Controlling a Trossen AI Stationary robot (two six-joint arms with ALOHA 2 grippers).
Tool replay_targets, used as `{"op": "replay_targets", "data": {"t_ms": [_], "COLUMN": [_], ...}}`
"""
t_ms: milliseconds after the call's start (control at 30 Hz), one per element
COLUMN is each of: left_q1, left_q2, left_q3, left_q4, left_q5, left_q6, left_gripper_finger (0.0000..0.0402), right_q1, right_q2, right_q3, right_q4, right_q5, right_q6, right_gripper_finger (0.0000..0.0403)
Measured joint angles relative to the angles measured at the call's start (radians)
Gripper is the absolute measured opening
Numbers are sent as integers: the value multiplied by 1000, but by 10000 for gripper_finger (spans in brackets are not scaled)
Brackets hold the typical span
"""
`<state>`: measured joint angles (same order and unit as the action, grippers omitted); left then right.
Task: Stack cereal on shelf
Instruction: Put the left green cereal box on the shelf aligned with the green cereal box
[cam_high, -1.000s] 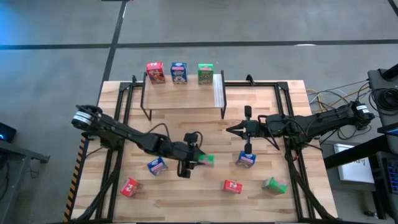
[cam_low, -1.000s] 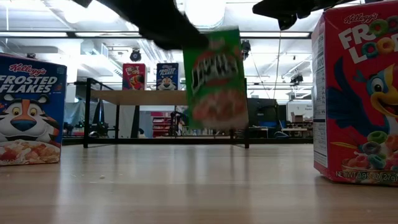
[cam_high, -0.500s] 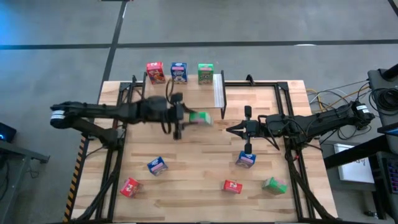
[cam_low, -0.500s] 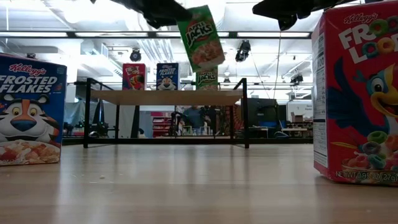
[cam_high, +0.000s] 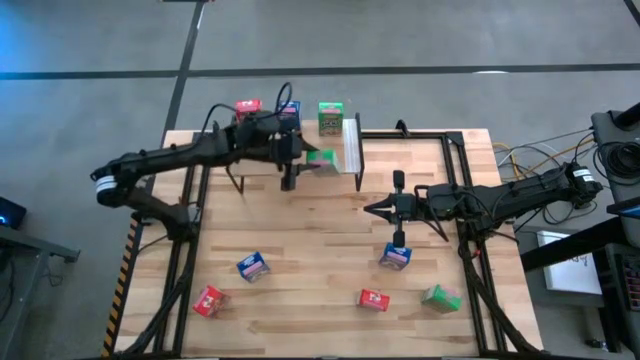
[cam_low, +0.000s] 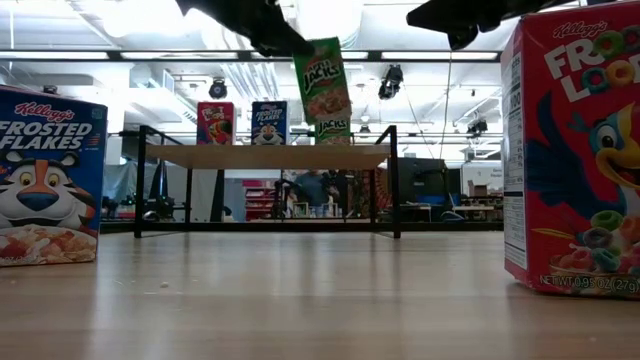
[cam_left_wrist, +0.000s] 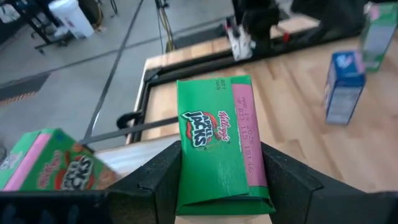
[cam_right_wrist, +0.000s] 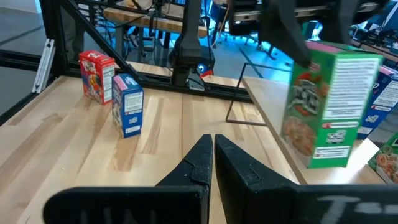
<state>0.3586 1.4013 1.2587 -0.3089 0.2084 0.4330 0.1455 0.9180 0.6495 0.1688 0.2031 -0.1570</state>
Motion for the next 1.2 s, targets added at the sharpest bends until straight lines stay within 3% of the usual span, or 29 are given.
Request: {"op": "replay_targets", "data": {"t_ms": [367, 800, 1200], "left_q1": [113, 154, 190], "left_q2": [117, 296, 318], "left_q3": [130, 311, 331], "left_q4": [-76, -171, -168], "left_q5": [46, 49, 48], "left_q6": [8, 29, 45], "left_gripper_finger": [169, 169, 171], "right_q1": [0, 0, 0], "right_q2": [0, 0, 0], "right_q3": [0, -1, -1], "right_q4": [-24, -44, -46], "right_q5": [1, 1, 1], "right_q6": [0, 0, 0], "right_gripper_finger": [9, 9, 9]}}
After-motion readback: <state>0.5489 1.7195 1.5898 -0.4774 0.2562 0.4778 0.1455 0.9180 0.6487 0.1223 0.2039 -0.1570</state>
